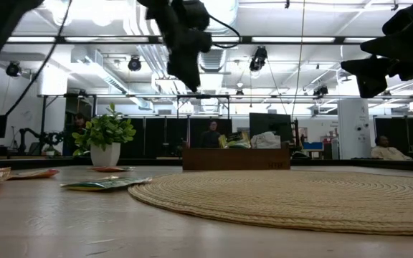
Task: Pick & Place Tea
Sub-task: Put the yellow tea bag into the middle section of the wooden organizer
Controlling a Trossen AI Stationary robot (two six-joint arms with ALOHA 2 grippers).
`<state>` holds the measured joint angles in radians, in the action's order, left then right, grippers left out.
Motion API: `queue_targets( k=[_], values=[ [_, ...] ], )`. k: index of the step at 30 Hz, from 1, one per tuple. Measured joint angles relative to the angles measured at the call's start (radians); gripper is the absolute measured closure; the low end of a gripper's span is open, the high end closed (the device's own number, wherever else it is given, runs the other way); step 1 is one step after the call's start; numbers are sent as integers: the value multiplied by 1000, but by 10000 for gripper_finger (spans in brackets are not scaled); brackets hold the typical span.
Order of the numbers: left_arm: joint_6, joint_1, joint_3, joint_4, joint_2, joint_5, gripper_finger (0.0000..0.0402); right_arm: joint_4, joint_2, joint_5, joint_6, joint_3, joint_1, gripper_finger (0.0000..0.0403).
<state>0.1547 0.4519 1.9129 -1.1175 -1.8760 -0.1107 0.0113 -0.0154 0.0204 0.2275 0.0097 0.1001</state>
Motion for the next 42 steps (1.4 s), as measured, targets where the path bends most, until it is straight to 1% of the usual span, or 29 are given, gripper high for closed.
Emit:
queue_targets(
  k=[3, 6, 8, 14, 16, 19, 24, 26, 29, 35, 42],
  values=[
    [10, -2, -112, 2, 91, -155, 207, 0, 0, 0, 0, 0, 0, 181],
    [10, -10, -240, 6, 180, -281, 207, 0, 0, 0, 0, 0, 0, 181],
    [20, -21, -334, 15, 238, -323, 207, 0, 0, 0, 0, 0, 0, 181],
    [8, -73, -595, 50, 383, -390, 207, 0, 0, 0, 0, 0, 0, 181],
    [-25, -96, -672, 83, 416, -402, 207, 0, 0, 0, 0, 0, 0, 181],
    [-107, -134, -776, 184, 460, -403, 207, 0, 0, 0, 0, 0, 0, 181],
    [-209, -207, -892, 381, 484, -402, 207, 0, 0, 0, 0, 0, 0, 181],
    [-231, -238, -923, 442, 486, -397, 207, 0, 0, 0, 0, 0, 0, 181],
    [-271, -275, -965, 489, 480, -377, 207, 0, 0, 0, 0, 0, 0, 181],
    [-412, -316, -1020, 546, 456, -373, 207, 0, 0, 0, 0, 0, 0, 181],
    [-547, -351, -1074, 674, 435, -373, 207, 0, 0, 0, 0, 0, 0, 181]
  ],
)
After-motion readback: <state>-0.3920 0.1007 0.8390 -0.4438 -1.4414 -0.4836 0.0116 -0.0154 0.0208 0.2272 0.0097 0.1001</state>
